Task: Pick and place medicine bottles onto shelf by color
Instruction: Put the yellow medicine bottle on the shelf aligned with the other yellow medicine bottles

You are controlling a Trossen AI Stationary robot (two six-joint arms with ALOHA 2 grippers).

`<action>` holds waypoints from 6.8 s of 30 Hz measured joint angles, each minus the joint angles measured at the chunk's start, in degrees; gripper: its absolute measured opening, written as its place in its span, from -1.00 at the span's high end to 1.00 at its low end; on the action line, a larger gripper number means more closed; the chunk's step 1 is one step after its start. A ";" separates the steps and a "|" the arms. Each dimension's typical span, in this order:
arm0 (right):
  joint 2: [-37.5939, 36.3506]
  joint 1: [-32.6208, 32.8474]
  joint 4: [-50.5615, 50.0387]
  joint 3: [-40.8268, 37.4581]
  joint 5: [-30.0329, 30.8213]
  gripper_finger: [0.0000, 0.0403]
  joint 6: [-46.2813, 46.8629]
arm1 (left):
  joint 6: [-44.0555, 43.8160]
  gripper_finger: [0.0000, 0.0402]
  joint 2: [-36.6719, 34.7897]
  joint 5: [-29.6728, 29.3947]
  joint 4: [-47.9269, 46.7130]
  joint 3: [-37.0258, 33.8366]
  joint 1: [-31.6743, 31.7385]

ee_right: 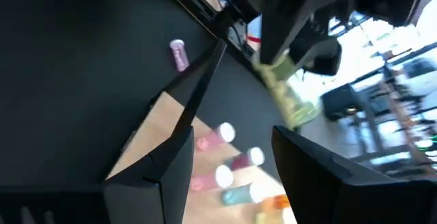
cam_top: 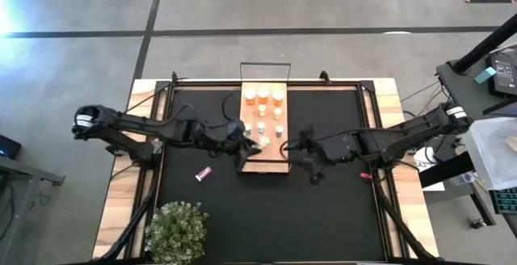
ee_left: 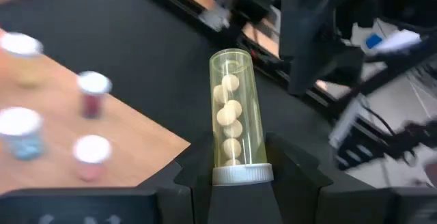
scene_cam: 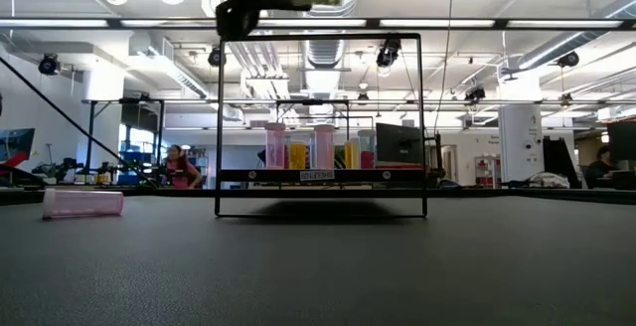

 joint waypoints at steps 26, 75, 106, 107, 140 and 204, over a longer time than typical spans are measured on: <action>18.89 5.65 -18.92 25.15 19.98 0.06 -2.20 | -0.60 0.47 3.81 4.28 0.09 3.76 -1.68; 20.04 5.12 -19.60 25.43 21.13 0.52 0.47 | 5.59 0.47 3.81 6.37 1.89 3.54 -2.57; 12.66 5.12 -27.56 25.48 25.88 0.53 8.81 | 18.68 -0.07 4.23 -1.34 4.54 3.43 -1.80; 11.49 5.12 -28.04 25.48 26.88 0.53 9.37 | 19.44 -0.07 4.23 -1.82 4.55 3.43 -1.78; -5.52 -4.83 46.14 -13.08 -8.69 0.53 12.73 | 57.48 -0.07 4.18 0.14 73.07 -18.78 -1.80; 11.97 -6.77 64.26 -10.28 -11.08 0.51 9.78 | 51.01 0.55 13.25 4.44 79.34 -12.79 -1.67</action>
